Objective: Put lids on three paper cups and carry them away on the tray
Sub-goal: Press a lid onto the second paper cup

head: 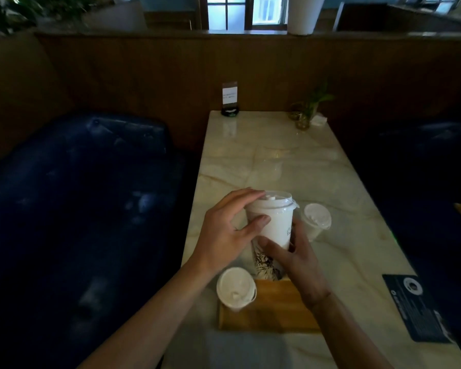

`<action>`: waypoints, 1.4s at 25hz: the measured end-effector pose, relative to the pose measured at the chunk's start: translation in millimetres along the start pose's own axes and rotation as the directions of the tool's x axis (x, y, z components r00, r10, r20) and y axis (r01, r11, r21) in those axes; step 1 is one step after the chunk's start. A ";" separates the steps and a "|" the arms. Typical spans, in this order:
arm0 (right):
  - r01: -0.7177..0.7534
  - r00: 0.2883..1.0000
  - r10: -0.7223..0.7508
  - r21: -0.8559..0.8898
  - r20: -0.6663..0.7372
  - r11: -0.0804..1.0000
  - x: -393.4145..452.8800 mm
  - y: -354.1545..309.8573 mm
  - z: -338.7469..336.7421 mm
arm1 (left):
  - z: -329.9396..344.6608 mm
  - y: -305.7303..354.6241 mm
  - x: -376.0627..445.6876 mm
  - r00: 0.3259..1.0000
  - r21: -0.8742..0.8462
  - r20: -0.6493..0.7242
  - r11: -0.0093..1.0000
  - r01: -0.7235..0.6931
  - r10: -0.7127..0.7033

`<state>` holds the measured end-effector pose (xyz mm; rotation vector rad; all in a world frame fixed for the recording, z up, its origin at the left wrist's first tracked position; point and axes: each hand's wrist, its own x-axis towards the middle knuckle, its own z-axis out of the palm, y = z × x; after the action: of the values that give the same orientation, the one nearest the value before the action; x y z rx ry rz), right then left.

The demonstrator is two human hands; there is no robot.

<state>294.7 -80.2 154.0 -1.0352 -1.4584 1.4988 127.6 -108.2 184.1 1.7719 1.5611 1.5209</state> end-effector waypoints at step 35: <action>0.082 0.979 -0.100 -0.105 -0.180 0.991 -94.5 -4.4 -39.3 | 47.1 90.0 -68.0 0.971 0.352 -0.031 0.912 -0.212 0.237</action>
<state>365.3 -154.2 161.0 -1.1188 -1.4374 1.2431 224.6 -179.7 204.9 2.1777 1.8047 1.4950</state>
